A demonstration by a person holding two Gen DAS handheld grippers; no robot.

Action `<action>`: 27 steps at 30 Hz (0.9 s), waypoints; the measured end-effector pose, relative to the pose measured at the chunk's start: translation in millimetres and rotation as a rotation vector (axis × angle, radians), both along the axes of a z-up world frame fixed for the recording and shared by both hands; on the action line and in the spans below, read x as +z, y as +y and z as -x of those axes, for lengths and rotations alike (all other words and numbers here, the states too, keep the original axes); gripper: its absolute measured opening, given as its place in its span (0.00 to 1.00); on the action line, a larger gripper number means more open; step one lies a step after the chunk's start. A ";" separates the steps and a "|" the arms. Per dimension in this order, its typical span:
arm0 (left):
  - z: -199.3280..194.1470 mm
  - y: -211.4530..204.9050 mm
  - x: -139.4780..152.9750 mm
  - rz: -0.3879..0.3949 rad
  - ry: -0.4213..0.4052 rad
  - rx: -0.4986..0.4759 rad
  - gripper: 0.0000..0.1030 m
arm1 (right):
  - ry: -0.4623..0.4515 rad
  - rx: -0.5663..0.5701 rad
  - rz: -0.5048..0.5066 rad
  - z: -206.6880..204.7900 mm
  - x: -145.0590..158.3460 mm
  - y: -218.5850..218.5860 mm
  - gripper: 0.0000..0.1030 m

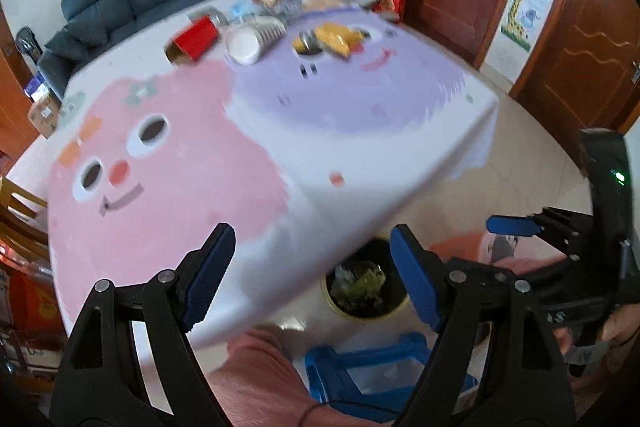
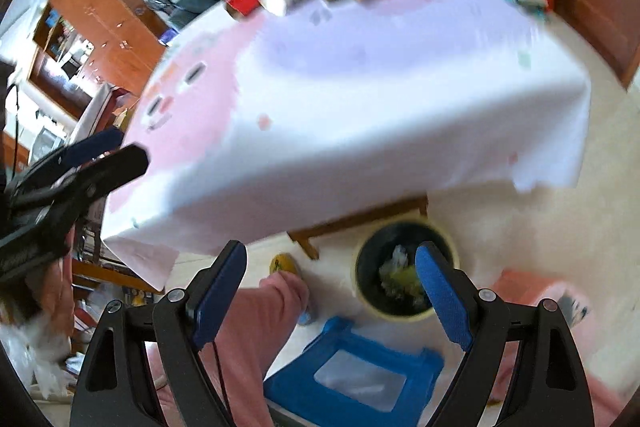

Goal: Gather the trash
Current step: 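Raise both tools back over the table toward the remaining trash, then grasp the yellow snack bag with the right tool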

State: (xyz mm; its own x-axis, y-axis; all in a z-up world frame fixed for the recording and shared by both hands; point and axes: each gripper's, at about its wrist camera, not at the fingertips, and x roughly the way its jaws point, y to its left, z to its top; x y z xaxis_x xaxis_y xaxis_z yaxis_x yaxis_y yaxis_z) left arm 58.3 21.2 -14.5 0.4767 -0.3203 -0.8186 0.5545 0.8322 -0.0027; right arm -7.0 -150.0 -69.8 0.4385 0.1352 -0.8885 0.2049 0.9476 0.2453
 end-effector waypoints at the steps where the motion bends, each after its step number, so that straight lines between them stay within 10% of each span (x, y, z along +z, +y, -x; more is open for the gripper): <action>1: -3.7 2.7 7.7 0.004 -0.014 0.006 0.75 | -0.021 0.017 0.017 -5.6 13.7 4.2 0.85; 14: -89.9 13.3 70.0 0.059 -0.059 0.071 0.75 | -0.135 0.041 0.156 -87.8 107.0 -3.7 0.85; 27: -174.7 -15.5 58.3 0.038 -0.044 0.040 0.75 | -0.138 -0.032 0.172 -186.7 109.0 -50.4 0.85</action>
State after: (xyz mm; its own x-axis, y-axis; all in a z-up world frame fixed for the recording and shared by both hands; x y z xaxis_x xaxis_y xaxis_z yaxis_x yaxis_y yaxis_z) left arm 233.0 5.7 43.8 0.5250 -0.3305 -0.7843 0.5209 0.8536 -0.0111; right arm 179.8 -200.5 39.2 0.5593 -0.0290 -0.8285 0.2112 0.9714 0.1086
